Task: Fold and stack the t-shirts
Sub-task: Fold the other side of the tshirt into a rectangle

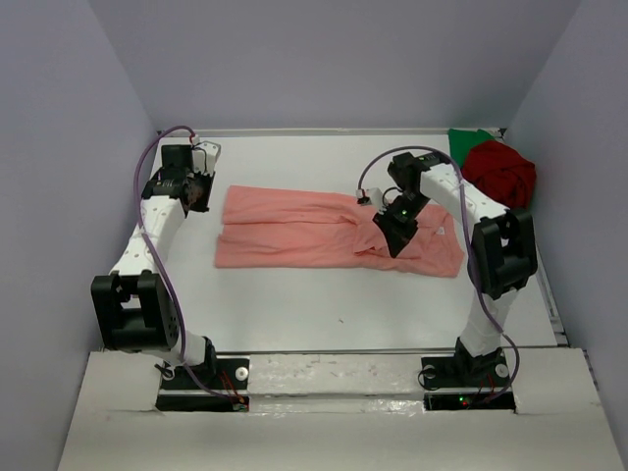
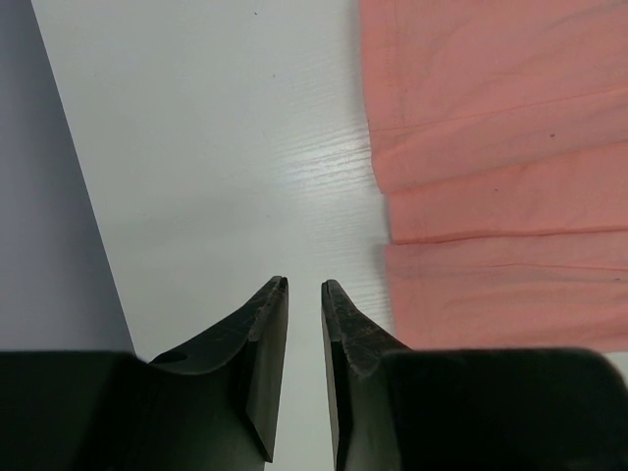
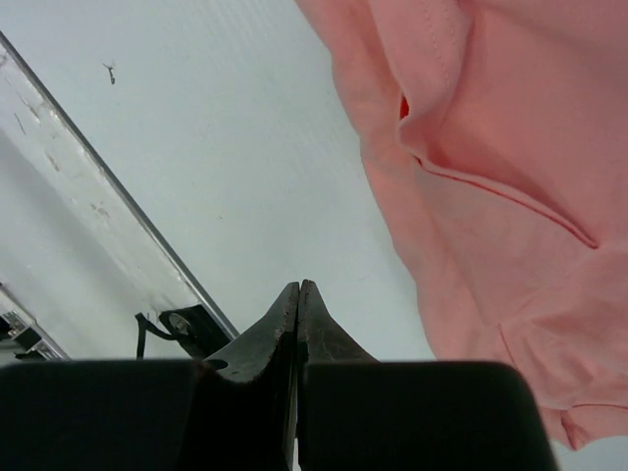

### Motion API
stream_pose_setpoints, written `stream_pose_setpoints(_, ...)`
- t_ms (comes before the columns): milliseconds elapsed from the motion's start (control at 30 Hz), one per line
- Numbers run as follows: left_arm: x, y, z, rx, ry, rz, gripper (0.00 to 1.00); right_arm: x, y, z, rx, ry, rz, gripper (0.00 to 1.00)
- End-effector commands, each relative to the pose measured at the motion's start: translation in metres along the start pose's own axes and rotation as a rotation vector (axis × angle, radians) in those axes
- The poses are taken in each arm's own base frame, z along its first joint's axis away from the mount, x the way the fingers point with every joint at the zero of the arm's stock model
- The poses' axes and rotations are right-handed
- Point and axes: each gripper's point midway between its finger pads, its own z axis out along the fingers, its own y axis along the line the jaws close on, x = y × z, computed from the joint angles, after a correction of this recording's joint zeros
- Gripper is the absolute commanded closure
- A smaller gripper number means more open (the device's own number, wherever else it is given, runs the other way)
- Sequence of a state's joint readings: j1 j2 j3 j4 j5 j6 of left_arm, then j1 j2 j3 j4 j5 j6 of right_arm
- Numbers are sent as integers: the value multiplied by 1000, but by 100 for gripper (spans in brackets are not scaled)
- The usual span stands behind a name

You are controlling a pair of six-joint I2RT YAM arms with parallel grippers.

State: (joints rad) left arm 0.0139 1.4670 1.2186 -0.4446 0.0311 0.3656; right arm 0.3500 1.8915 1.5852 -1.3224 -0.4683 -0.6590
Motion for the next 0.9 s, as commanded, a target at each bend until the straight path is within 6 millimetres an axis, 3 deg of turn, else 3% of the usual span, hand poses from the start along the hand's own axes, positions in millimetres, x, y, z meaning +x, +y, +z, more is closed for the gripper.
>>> stream_pose_setpoints(0, -12, 1, -14, -5, -64, 9, 67, 9, 9, -15, 31, 4, 2, 100)
stream_pose_setpoints(233, -12, 3, -17, -17, -71, 9, 67, -47, -27, -16, 119, -131, 4, 100)
stream_pose_setpoints(367, -10, 3, -16, -21, -64, 12, 67, -68, -43, -16, 161, -188, -8, 100)
stream_pose_setpoints(533, -9, 3, -13, -20, -56, 11, 67, -70, -59, -2, 172, -165, -3, 100)
stream_pose_setpoints(867, -7, 3, -11, -16, -48, 14, 67, -50, -81, 41, 168, -93, 7, 100)
